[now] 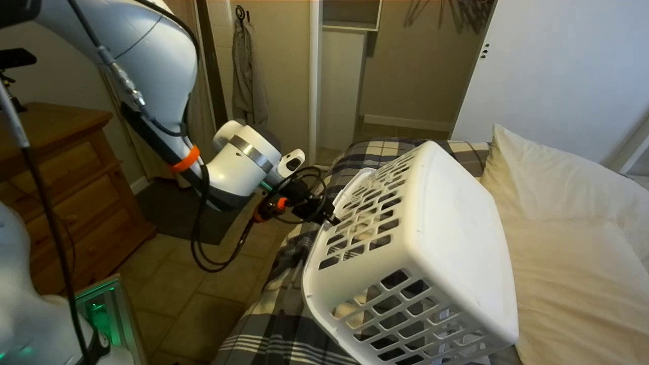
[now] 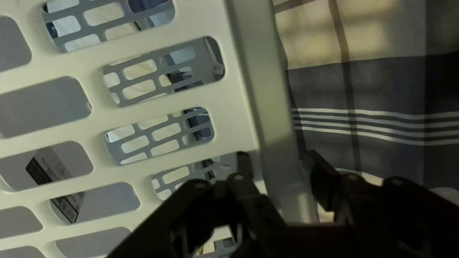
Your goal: Place the white basket upright.
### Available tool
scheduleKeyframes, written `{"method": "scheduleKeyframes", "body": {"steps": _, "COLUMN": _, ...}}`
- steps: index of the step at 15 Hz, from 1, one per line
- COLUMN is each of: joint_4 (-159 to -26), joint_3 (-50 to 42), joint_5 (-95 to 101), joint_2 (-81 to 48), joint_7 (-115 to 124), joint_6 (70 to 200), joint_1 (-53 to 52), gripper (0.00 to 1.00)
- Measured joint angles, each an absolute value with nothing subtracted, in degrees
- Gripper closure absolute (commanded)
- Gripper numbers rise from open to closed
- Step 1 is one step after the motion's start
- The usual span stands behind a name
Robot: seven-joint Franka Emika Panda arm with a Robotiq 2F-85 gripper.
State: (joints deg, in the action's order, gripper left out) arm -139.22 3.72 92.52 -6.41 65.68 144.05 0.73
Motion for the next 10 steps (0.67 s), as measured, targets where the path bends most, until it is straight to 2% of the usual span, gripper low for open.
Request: {"method": "scheduleKeyframes", "body": {"steps": 10, "joint_4": -142.75, "joint_3": 2.72, "joint_5": 75.57, "joint_2": 8.09, "joint_7": 50.02, "joint_6": 147.72, "joint_1": 0.57, "gripper": 0.83}}
